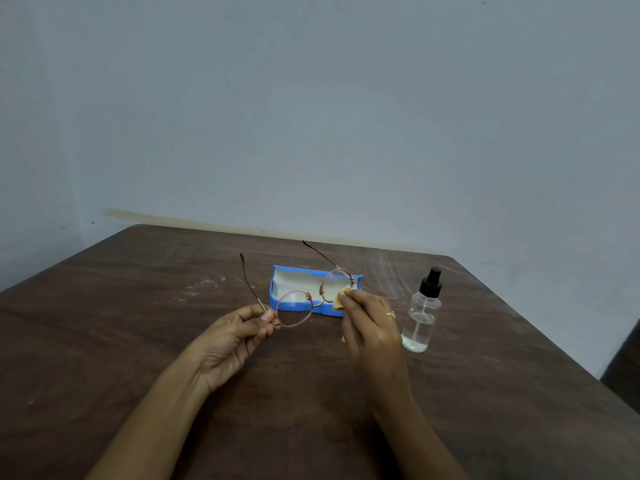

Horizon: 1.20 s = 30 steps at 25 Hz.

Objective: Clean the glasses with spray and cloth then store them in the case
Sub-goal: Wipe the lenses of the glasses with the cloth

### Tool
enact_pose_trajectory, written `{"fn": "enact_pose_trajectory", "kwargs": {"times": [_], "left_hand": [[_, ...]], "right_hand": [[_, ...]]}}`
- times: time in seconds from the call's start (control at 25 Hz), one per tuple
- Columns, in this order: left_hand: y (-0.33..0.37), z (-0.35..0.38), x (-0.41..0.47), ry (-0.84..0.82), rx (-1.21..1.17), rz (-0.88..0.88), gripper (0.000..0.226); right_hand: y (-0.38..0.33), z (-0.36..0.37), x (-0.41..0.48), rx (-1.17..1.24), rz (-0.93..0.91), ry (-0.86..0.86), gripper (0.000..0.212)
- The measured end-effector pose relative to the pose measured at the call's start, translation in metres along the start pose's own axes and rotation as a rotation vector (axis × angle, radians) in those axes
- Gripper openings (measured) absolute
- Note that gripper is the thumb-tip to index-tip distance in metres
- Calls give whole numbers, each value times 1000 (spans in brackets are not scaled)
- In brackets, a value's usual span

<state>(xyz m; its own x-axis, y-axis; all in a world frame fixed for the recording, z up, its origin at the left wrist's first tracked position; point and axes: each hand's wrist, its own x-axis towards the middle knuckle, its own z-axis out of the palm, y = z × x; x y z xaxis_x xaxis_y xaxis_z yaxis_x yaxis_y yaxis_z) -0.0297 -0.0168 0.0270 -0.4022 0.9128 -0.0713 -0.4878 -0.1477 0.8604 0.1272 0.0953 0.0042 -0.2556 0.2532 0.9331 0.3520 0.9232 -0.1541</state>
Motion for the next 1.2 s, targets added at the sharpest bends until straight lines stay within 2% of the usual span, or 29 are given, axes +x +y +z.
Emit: {"fn": "enact_pose_trajectory", "kwargs": {"times": [0.16,0.32,0.4,0.48,0.64,0.76,0.92,1.2], "left_hand": [[0,2,-2,11,62,10,21],[-1,0,-1,22,121,21,19],[-2,-2,0,32,148,32,18],[-4,-4,1,45,186,57,18],[-6,-6,4,75,235,141,17],[-7,-8,6,99,240,204,18],[-8,-8,7,91,288,297,17],[-12,-6,4,70,470,389,18]], "right_hand": [[0,-6,4,3,63,19,28],[-1,-10,6,88,68,33,28],[-1,-14,8,250,161,59,25],[-3,-18,11,507,423,40,16],[2,-18,14,1069,1116,46,15],[4,-19,18,1345,1349,101,14],[4,-21,14,1239,1406,-42,9],[20,-31,2,980,1330,-26,9]]}}
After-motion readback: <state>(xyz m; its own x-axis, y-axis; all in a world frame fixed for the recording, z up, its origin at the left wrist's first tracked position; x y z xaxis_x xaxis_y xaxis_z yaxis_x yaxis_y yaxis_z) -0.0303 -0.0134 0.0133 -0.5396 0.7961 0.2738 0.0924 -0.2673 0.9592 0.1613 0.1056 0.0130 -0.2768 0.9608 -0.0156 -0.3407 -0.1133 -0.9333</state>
